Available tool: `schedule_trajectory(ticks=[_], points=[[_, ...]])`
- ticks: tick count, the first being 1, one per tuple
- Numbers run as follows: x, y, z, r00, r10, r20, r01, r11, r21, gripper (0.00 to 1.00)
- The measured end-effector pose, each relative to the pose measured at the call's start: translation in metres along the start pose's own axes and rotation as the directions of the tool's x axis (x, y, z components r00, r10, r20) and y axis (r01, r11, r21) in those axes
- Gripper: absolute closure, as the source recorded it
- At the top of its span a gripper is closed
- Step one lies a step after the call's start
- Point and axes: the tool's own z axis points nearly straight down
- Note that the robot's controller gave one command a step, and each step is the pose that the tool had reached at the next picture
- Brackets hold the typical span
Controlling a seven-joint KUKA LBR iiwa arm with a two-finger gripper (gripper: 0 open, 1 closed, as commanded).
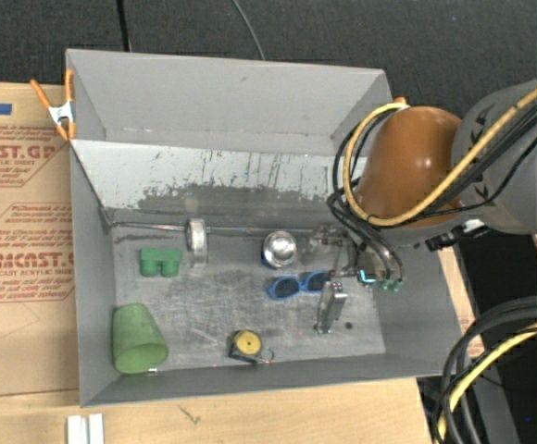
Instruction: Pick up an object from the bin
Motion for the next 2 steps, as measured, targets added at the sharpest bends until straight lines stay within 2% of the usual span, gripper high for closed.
schedule_trajectory(ticks=[1, 2], points=[[-0.0168, -0.0086, 0.1042, 0.999, 0.04, 0.02, -0.04, 0.999, -0.002, 0.0], [-0.0161, -0.0087, 0.1019, 0.999, 0.038, 0.015, -0.038, 0.999, -0.001, 1.0]])
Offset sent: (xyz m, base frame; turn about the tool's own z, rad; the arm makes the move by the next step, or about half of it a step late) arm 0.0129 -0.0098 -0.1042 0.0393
